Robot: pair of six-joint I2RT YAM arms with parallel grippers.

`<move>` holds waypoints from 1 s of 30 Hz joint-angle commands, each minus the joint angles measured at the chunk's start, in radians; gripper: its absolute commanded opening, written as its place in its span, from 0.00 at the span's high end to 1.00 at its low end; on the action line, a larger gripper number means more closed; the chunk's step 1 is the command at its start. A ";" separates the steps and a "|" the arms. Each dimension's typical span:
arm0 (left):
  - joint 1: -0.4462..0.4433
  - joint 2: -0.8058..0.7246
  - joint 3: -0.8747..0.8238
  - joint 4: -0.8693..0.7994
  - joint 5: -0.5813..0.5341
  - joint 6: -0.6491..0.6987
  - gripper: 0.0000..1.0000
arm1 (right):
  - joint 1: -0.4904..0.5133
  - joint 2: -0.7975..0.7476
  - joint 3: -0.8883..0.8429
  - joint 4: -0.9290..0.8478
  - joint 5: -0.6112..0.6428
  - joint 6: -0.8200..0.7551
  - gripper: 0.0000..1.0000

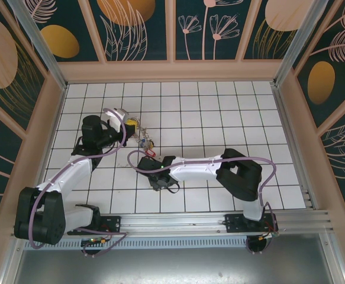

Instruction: Put the keys on the keyring

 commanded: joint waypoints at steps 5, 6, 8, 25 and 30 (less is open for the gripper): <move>0.007 -0.018 0.009 0.049 0.011 -0.016 1.00 | 0.002 0.023 -0.011 -0.017 0.001 -0.004 0.77; 0.006 -0.018 0.009 0.050 0.012 -0.016 1.00 | 0.002 0.023 -0.010 -0.018 0.003 -0.003 0.77; 0.006 -0.018 0.009 0.049 0.012 -0.016 1.00 | 0.004 0.020 -0.009 -0.022 0.009 -0.003 0.79; 0.006 -0.014 0.009 0.053 0.012 -0.022 1.00 | 0.022 -0.061 -0.033 0.001 0.063 0.002 0.90; 0.005 -0.016 0.009 0.055 0.017 -0.022 1.00 | 0.032 -0.092 -0.054 0.034 0.081 -0.005 0.94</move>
